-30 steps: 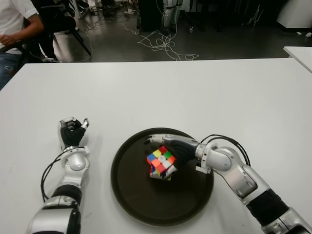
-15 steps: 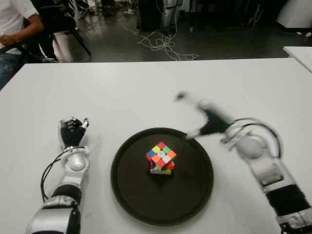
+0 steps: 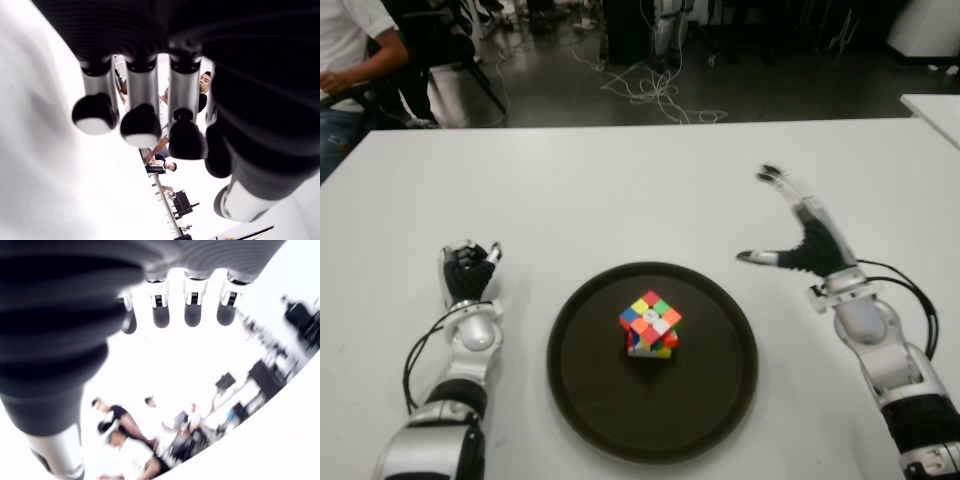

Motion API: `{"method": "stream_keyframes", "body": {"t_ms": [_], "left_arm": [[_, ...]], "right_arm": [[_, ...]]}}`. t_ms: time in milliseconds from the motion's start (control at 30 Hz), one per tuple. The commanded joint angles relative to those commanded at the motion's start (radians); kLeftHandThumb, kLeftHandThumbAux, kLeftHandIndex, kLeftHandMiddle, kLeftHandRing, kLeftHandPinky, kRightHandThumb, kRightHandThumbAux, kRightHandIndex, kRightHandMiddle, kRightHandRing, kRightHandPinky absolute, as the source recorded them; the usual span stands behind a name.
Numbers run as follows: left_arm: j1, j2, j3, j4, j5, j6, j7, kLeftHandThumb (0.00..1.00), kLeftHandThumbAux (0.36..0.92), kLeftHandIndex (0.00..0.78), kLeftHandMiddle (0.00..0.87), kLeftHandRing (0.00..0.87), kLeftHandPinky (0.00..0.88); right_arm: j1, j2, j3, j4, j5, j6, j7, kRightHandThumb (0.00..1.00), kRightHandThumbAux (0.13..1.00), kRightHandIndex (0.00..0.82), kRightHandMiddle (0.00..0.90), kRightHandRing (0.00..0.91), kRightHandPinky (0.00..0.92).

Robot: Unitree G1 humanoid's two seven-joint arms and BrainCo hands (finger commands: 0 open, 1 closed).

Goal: Pick up the Rubik's Cube and put it in the plate

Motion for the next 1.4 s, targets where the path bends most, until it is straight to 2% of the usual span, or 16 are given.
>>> {"method": "stream_keyframes", "body": {"t_ms": [167,267,500,567,600,700,733,767,833,900,933,1000,1167,1300,1400], "left_arm": [[-0.001,0.005,-0.002,0.003,0.002,0.000,-0.007,0.376,0.769,0.712,0.854,0.861,0.865],[-0.001,0.008,-0.003,0.002,0.001,-0.003,-0.015,0.378,0.766,0.710,0.850,0.858,0.862],[0.005,0.002,-0.002,-0.012,-0.004,-0.015,-0.023,0.380,0.767,0.707,0.845,0.853,0.862],[0.012,-0.006,-0.006,-0.033,-0.002,-0.020,-0.018,0.384,0.766,0.700,0.840,0.848,0.857],[0.016,-0.011,-0.008,-0.044,-0.003,-0.026,-0.023,0.385,0.766,0.698,0.839,0.847,0.856],[0.030,-0.022,-0.013,-0.066,-0.006,-0.041,-0.037,0.363,0.779,0.649,0.804,0.814,0.812],[0.042,-0.028,-0.016,-0.080,-0.006,-0.048,-0.042,0.356,0.782,0.630,0.785,0.796,0.792],[0.062,-0.039,-0.020,-0.102,-0.009,-0.061,-0.052,0.477,0.757,0.559,0.741,0.754,0.749],[0.087,-0.051,-0.023,-0.131,-0.013,-0.071,-0.064,0.583,0.736,0.496,0.663,0.680,0.677],[0.149,-0.076,-0.022,-0.201,-0.043,-0.092,-0.118,0.648,0.723,0.456,0.583,0.599,0.597],[0.167,-0.083,-0.021,-0.225,-0.052,-0.095,-0.135,0.657,0.721,0.450,0.565,0.580,0.577],[0.213,-0.096,-0.025,-0.273,-0.073,-0.109,-0.184,0.672,0.719,0.436,0.510,0.523,0.518],[0.281,-0.099,-0.049,-0.366,-0.076,-0.106,-0.274,0.674,0.723,0.411,0.351,0.361,0.359],[0.308,-0.093,-0.065,-0.398,-0.067,-0.127,-0.316,0.668,0.727,0.401,0.276,0.286,0.297],[0.325,-0.093,-0.072,-0.423,-0.065,-0.144,-0.336,0.666,0.729,0.398,0.227,0.241,0.253]], "right_arm": [[0.019,0.015,-0.020,0.032,0.003,-0.064,-0.059,0.000,0.865,0.015,0.059,0.036,0.069],[0.048,0.020,-0.033,0.045,0.006,-0.103,-0.094,0.000,0.880,0.022,0.060,0.036,0.070],[0.089,0.037,-0.057,0.081,0.027,-0.118,-0.123,0.000,0.856,0.029,0.061,0.039,0.070],[0.110,0.047,-0.060,0.083,0.037,-0.115,-0.125,0.000,0.846,0.029,0.061,0.041,0.071],[0.136,0.055,-0.059,0.071,0.049,-0.107,-0.117,0.000,0.844,0.029,0.061,0.041,0.071],[0.185,0.068,-0.057,0.061,0.077,-0.098,-0.096,0.000,0.856,0.018,0.052,0.040,0.083],[0.196,0.070,-0.057,0.067,0.086,-0.099,-0.089,0.000,0.860,0.015,0.050,0.040,0.087],[0.212,0.072,-0.059,0.073,0.099,-0.103,-0.080,0.000,0.863,0.012,0.049,0.040,0.084],[0.229,0.074,-0.062,0.077,0.113,-0.107,-0.069,0.000,0.865,0.010,0.049,0.039,0.071],[0.263,0.081,-0.072,0.071,0.133,-0.110,-0.062,0.000,0.874,0.012,0.049,0.037,0.059],[0.272,0.083,-0.074,0.068,0.138,-0.110,-0.059,0.000,0.877,0.013,0.049,0.037,0.057],[0.319,0.101,-0.090,0.029,0.157,-0.095,-0.065,0.000,0.887,0.016,0.050,0.035,0.051],[0.382,0.136,-0.114,-0.027,0.176,-0.060,-0.086,0.000,0.912,0.022,0.043,0.022,0.036],[0.411,0.144,-0.124,0.000,0.180,-0.070,-0.101,0.000,0.912,0.021,0.035,0.011,0.025],[0.412,0.147,-0.126,0.046,0.181,-0.086,-0.111,0.000,0.902,0.018,0.029,0.003,0.014]]}}
